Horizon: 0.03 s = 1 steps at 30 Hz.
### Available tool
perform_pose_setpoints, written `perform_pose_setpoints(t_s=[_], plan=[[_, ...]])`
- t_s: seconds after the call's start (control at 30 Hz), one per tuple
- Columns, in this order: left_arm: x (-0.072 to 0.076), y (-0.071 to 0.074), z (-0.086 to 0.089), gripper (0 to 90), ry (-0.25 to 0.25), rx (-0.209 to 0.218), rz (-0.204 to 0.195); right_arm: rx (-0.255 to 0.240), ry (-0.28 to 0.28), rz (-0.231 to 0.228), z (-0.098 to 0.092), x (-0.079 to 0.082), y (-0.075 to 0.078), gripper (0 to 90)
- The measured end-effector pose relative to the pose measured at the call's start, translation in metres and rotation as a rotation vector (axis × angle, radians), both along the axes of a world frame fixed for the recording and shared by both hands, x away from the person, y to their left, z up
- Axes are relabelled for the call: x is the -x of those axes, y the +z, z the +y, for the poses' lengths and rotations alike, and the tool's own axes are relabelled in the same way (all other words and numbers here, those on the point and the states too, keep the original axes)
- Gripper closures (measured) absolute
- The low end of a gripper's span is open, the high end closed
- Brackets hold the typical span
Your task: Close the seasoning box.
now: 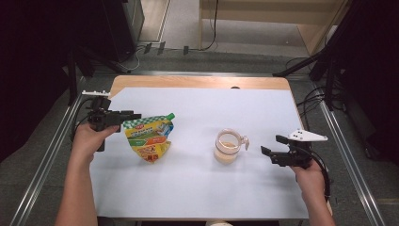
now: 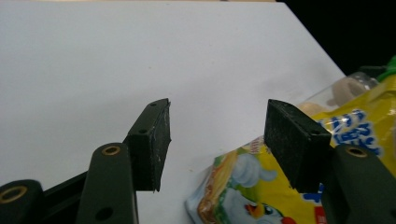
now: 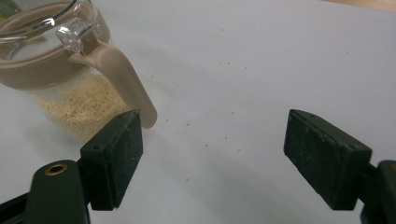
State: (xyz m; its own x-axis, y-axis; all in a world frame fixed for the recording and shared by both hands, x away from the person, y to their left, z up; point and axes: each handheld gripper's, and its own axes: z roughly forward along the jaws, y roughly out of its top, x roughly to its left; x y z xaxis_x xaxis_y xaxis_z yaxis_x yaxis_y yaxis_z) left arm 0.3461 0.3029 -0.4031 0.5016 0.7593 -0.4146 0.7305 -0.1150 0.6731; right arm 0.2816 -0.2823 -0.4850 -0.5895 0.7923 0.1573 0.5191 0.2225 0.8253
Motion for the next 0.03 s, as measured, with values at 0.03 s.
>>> perform_pose_setpoints(t_s=[0.03], plan=[[-0.0004, -0.0012, 0.0001, 41.7, 0.013, -0.012, -0.004, 0.0, 0.003, 0.002, 0.0005, -0.0003, -0.0006, 20.2]])
